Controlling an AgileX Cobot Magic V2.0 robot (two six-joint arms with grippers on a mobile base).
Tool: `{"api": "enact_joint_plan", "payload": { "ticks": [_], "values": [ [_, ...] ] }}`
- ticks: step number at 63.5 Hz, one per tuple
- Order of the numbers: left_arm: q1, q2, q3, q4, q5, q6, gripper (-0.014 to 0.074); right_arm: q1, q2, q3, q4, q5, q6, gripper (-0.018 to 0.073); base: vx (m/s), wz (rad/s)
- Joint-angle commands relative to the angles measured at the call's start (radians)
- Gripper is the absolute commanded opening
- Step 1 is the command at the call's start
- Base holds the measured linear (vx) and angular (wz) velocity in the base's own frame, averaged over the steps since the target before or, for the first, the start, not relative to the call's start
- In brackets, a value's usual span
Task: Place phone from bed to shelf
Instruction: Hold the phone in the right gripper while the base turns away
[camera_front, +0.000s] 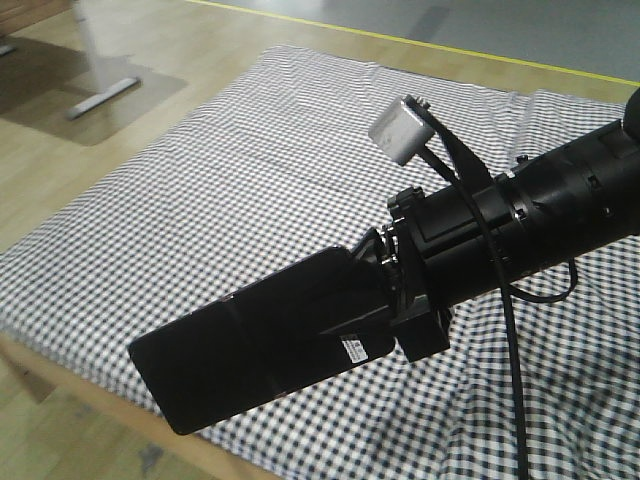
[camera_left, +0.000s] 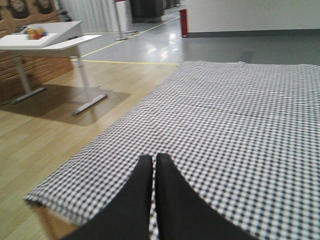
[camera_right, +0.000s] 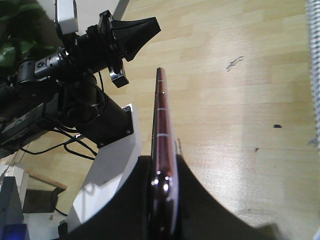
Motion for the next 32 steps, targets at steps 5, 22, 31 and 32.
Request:
{"api": "enact_joint_plan", "payload": {
  "ticks": [5,22,31,32],
  "values": [
    [0.000,-0.011,-0.026,-0.005,-0.071,-0.004,0.0001,0.000,-0.037,-0.026,0.088,0.066,-0.007,-0.0001,-0.14,0.53],
    [0.000,-0.011,-0.026,-0.005,-0.071,-0.004,0.0001,0.000,-0.037,-0.026,0.088,0.066,-0.007,-0.0001,-0.14,0.55],
    [0.000,-0.011,-0.026,-0.005,-0.071,-0.004,0.0001,0.000,-0.037,-0.026,0.088,0.066,-0.007,-0.0001,-0.14,0.56],
    [0.000,-0.011,-0.026,-0.005,-0.071,-0.004,0.0001,0.000,-0.037,-0.026,0.088,0.066,-0.007,-0.0001,-0.15,0.57]
  ]
}}
